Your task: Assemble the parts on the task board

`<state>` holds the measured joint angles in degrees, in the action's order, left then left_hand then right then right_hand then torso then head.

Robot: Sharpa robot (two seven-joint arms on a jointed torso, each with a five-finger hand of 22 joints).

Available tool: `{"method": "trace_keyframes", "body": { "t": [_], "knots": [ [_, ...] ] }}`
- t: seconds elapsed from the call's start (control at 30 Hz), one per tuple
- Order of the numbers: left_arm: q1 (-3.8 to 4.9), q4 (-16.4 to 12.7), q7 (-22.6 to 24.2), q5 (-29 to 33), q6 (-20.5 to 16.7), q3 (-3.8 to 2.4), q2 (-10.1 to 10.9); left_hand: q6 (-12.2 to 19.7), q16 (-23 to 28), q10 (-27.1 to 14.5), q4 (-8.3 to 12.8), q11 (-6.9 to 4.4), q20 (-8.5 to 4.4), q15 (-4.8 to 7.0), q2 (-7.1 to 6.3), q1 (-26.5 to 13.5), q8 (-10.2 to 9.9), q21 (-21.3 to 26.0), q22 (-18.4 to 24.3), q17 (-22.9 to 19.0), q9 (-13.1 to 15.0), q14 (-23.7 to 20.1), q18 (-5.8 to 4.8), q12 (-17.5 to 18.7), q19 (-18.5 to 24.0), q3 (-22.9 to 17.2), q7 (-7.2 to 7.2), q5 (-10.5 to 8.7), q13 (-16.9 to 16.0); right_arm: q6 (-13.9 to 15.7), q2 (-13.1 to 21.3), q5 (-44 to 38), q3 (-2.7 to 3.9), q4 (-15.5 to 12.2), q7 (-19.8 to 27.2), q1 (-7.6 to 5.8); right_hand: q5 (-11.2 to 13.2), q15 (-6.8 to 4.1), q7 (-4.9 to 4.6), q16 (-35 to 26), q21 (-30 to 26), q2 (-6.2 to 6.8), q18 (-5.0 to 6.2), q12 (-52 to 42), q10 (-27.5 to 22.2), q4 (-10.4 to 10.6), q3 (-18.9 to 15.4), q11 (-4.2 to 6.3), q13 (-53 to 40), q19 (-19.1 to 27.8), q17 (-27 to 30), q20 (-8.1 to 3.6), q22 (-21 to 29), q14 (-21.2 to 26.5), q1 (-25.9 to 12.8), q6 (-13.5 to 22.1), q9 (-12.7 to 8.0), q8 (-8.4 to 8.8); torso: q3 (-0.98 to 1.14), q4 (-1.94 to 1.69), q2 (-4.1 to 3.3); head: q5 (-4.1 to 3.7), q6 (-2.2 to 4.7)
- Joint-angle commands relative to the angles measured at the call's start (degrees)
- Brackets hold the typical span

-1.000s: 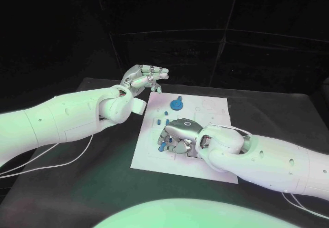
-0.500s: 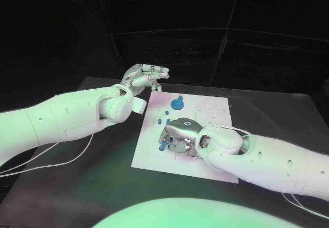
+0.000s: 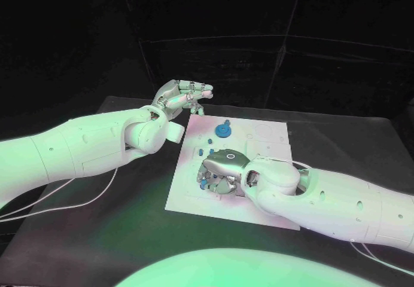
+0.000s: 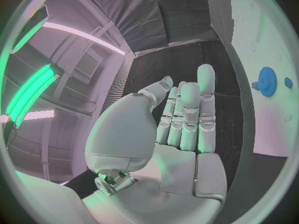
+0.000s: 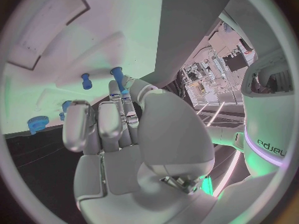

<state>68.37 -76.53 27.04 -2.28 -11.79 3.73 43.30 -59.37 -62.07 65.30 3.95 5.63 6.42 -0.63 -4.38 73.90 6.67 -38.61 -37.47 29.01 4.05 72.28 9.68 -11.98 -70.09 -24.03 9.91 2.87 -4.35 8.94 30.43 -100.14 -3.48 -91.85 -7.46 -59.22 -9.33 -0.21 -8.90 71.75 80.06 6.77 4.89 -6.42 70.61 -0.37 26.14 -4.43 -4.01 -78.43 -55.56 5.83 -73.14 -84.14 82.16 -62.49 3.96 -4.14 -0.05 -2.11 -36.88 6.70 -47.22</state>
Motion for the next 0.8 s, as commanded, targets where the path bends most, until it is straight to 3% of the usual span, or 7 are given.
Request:
{"method": "trace_keyframes", "body": {
  "t": [0.03, 0.2, 0.33, 0.43, 0.5, 0.7, 0.8],
  "knots": [
    [0.10, -0.2, 0.1, 0.2, 0.6, -0.06, 0.0, 0.0, 0.3, -0.3, 0.0, -0.06, -0.05, -0.02, 0.26, -0.1, 0.3, 0.4, 0.1, -0.1, 0.0, -0.5, 0.81, -0.3, 0.2, 0.4, 0.01, -0.01, -0.1, -0.5, 0.1, -0.6, -0.12, -0.2, -0.5, 0.07, -0.2, 0.08, -0.22, -0.2, -0.2, 0.22, -0.73, 0.5, -0.2, 0.3, -0.2, -0.25, 0.1, 0.1, 0.1, 0.15, 0.1, -0.3, -0.7, 0.1, -0.1, 0.38, 0.05, -0.04, 0.01, 0.02, 0.04],
    [0.10, -0.2, 0.1, 0.2, 0.7, -0.06, 0.1, 0.0, 0.3, -0.3, 0.0, -0.06, -0.05, -0.02, 0.26, -0.1, 0.3, 0.4, 0.1, -0.1, 0.0, -0.5, 0.81, -0.3, 0.2, 0.4, 0.01, -0.01, -0.1, 1.1, 0.4, -0.6, -0.14, -0.1, -1.0, 0.08, -0.5, 0.30, -0.50, -0.2, -0.4, 0.47, -0.68, 1.1, -0.9, 0.4, -0.1, -0.53, 0.2, 0.3, 0.3, 0.31, 0.3, -0.2, -1.3, 0.9, -0.2, 0.56, 0.03, 0.02, 0.02, 0.08, 0.05],
    [0.10, -0.1, -0.1, 0.2, 0.9, -0.06, 0.1, 0.1, 0.3, -0.4, 0.0, -0.05, -0.04, -0.03, 0.38, -0.1, 0.3, 0.4, 0.1, -0.2, 0.0, -0.5, 0.80, -0.4, 0.2, 0.5, 0.01, 0.00, -0.1, 2.6, 0.7, -0.5, -0.15, -0.2, -0.9, 0.09, -0.5, 1.69, -1.81, -5.2, -5.1, 1.47, 0.89, 2.9, -7.6, 0.6, 0.3, -2.19, 0.5, 5.4, 8.0, 1.35, 7.2, 2.0, -2.7, 4.7, -0.4, 0.69, 0.03, 0.03, -0.01, 0.10, 0.04],
    [0.10, 0.0, -0.2, 0.2, 1.0, -0.06, 0.1, 0.1, 0.3, -0.4, 0.0, -0.05, -0.05, -0.03, 0.42, 0.0, 0.3, 0.5, 0.1, -0.3, 0.0, -0.6, 0.80, -0.4, 0.2, 0.5, 0.01, 0.00, -0.1, 4.0, 0.8, -0.2, -0.15, -0.2, -0.7, 0.09, -0.2, 2.11, -2.06, -8.3, -8.1, 2.23, 1.83, 2.8, -11.1, 0.7, -0.5, -2.83, 0.5, 8.3, 12.5, 1.94, 11.4, 3.3, -3.4, 7.5, -0.3, 0.66, 0.04, 0.02, -0.01, 0.04, 0.10],
    [0.10, 0.0, -0.2, 0.2, 1.1, -0.06, 0.1, 0.1, 0.3, -0.4, 0.0, -0.05, -0.05, -0.03, 0.42, 0.0, 0.3, 0.5, 0.1, -0.3, 0.0, -0.6, 0.80, -0.4, 0.2, 0.5, 0.01, 0.00, -0.1, 5.3, 1.0, 0.2, -0.15, -0.4, -0.4, 0.10, 0.0, 2.31, -2.08, -10.9, -10.4, 2.62, 2.47, 2.5, -13.5, 0.8, -2.1, -2.93, 0.4, 10.2, 16.0, 2.18, 14.3, 4.4, -4.0, 10.0, -0.3, 0.67, 0.04, 0.03, 0.02, -0.04, 0.11],
    [0.10, 0.0, -0.3, 0.2, 1.1, -0.06, 0.2, 0.1, 0.3, -0.5, 0.0, -0.04, -0.05, -0.03, 0.43, 0.0, 0.3, 0.5, 0.2, -0.3, 0.0, -0.6, 0.80, -0.4, 0.2, 0.5, 0.03, 0.00, -0.1, 10.0, 3.3, 1.9, -0.15, -2.4, 0.7, 0.12, -1.3, 1.75, -1.67, -12.5, -12.2, 2.28, 2.56, 0.3, -15.8, 1.5, -9.1, -2.49, 0.2, 9.6, 17.7, 1.81, 16.0, 3.5, -4.4, 18.3, -0.4, 0.65, 0.06, 0.04, 0.05, -0.28, 0.35],
    [0.10, 0.0, -0.4, 0.2, 1.1, -0.06, 0.3, 0.2, 0.3, -0.5, 0.0, -0.02, -0.05, -0.04, 0.41, 0.0, 0.3, 0.5, 0.2, -0.3, 0.0, -0.6, 0.80, -0.4, 0.2, 0.5, 0.05, 0.00, -0.1, 11.6, 5.8, 2.7, -0.10, -4.5, 0.8, 0.08, -1.5, 1.70, -1.68, -12.7, -12.4, 2.16, 2.52, -0.5, -16.2, 1.9, -11.7, -2.41, 0.2, 9.2, 17.9, 1.72, 16.1, 3.1, -4.4, 19.2, -0.4, 0.75, 0.02, 0.12, 0.11, -0.46, 0.51]
  ]
}}
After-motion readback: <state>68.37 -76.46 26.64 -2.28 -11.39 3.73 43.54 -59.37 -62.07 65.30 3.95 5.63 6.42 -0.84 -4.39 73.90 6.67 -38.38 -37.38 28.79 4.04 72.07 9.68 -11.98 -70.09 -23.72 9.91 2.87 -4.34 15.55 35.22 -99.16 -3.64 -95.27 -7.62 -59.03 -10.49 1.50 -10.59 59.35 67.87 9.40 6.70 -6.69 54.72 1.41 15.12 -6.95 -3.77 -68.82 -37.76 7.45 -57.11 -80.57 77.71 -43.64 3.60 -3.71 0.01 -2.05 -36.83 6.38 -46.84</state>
